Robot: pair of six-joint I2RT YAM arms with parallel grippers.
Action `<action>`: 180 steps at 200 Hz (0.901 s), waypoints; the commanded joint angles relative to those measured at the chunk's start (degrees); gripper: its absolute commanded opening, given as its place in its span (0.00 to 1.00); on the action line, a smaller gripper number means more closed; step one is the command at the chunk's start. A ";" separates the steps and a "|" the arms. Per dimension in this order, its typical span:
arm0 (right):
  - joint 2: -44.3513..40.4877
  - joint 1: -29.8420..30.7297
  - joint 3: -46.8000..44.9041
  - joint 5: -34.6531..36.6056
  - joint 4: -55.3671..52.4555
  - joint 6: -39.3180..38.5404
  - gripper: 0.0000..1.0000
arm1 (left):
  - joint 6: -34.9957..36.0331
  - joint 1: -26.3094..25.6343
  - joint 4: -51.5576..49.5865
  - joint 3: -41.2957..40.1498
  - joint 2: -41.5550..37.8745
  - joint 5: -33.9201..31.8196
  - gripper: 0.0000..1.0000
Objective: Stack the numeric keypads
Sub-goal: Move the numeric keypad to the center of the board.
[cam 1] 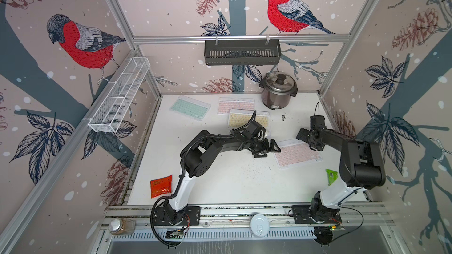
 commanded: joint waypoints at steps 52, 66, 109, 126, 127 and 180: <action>-4.67 11.29 -4.39 -1.64 -1.00 7.20 1.00 | 1.54 2.32 -0.92 -9.72 -6.01 -1.88 0.99; -5.64 13.62 -4.87 -2.52 -0.67 9.16 1.00 | 0.95 2.49 0.01 -11.72 -7.30 -1.53 0.99; -7.84 20.09 -5.80 -5.43 1.20 13.91 1.00 | 1.89 6.62 -0.99 -16.10 -11.22 -2.75 0.99; -8.28 22.44 -6.34 -7.18 2.39 15.36 1.00 | 3.01 10.19 -1.78 -18.40 -13.49 -3.11 0.99; -8.29 22.58 -6.34 -7.23 2.47 15.42 1.00 | 3.12 10.43 -1.92 -18.54 -13.65 -3.11 0.99; -12.56 25.53 -6.44 -7.28 0.99 15.49 1.00 | 6.44 17.66 -5.88 -22.28 -19.46 -4.01 0.99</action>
